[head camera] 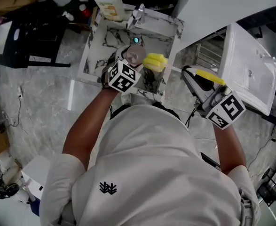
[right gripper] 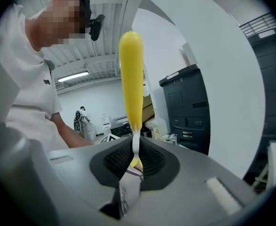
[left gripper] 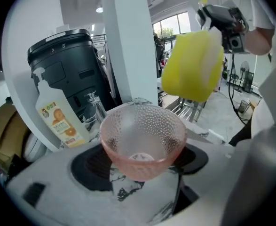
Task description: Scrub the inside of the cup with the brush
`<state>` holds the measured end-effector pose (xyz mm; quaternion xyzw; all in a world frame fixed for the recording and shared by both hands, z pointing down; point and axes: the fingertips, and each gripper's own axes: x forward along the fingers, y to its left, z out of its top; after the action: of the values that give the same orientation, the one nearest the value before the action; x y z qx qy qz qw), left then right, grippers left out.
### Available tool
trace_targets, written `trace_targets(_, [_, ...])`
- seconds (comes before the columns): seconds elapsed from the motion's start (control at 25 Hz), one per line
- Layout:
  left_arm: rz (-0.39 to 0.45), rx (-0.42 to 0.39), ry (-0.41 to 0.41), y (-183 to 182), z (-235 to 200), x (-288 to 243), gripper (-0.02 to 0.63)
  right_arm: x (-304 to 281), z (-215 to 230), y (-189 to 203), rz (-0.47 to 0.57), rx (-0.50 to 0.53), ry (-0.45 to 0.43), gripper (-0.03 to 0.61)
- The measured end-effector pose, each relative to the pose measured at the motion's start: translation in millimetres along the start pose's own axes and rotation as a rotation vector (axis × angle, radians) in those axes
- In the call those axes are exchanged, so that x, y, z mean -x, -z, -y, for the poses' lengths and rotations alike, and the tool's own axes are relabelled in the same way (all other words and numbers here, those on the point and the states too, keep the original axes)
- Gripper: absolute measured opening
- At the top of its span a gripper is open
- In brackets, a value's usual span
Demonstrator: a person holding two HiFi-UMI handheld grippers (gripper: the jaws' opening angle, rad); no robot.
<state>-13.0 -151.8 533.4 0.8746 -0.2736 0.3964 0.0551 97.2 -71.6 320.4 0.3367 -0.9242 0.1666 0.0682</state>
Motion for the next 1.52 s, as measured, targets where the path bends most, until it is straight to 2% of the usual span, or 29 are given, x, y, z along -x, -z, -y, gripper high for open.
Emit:
trace_targets(0.16, [-0.031, -0.068, 0.013, 7.6, 11.2, 10.0, 0.374, -28.3, -14.4, 3.4, -0.025, 0.031, -0.052, 0.044])
trace_targets(0.36, [-0.064, -0.152, 0.017, 12.2, 22.5, 17.6, 0.374, -62.4, -26.3, 25.5, -0.103, 0.088, -0.105, 0.044])
trace_targets(0.56, [-0.083, -0.186, 0.018, 12.7, 27.7, 23.4, 0.374, -86.6, -29.2, 44.7, -0.151, 0.096, -0.131, 0.044])
trace_targets(0.88, [-0.105, -0.183, 0.018, 19.3, 32.7, 28.1, 0.374, -98.0, -18.8, 68.2, -0.178, 0.020, -0.137, 0.044])
trace_targets(1.04, [-0.122, -0.196, 0.020, 25.4, 37.2, 29.0, 0.374, -93.0, -15.1, 73.4, -0.201, 0.019, -0.142, 0.044])
trace_targets(1.36, [-0.171, -0.177, 0.012, 42.6, 35.9, 29.9, 0.374, -68.5, -14.1, 47.4, -0.164, 0.027, -0.164, 0.046])
trace_targets(1.52, [-0.183, -0.172, 0.000, 44.8, 32.9, 30.9, 0.374, -57.2, -19.5, 33.0, -0.144, 0.069, -0.182, 0.046])
